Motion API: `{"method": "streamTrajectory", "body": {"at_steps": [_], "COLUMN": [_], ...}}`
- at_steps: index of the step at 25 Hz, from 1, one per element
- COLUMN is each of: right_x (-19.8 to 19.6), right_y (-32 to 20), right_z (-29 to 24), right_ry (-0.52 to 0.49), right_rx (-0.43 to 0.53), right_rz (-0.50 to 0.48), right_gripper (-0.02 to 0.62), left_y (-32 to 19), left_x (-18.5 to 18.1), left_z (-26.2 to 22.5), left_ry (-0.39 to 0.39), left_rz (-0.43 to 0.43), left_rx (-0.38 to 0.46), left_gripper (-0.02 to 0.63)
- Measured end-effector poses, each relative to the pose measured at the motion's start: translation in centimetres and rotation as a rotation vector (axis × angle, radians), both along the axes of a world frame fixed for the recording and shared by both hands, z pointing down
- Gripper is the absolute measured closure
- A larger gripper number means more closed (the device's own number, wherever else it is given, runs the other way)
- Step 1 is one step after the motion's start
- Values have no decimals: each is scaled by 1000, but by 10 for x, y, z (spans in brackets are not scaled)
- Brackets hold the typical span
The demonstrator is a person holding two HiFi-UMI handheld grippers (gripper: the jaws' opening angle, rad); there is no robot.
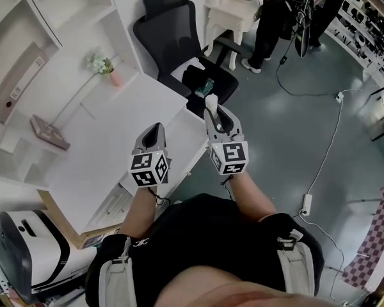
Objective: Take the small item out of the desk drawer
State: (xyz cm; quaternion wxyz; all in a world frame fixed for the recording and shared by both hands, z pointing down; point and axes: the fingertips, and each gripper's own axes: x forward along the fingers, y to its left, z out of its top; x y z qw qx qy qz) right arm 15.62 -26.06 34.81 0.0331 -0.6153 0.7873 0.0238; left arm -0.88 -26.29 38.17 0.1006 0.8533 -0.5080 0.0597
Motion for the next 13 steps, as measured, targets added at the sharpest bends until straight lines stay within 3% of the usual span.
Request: {"method": "streamTrajectory", "body": {"at_steps": [13], "right_x": [-35], "right_y": [-15], "right_z": [5], "right_ry": [3], "right_rx": [-13], "right_rz": [-51], "right_gripper": [488], "left_y": [-13], "left_x": [-29], "left_z": [3], "left_ry": [11], "left_rz": [-23], "left_rx": [-5], "left_gripper": [591]}}
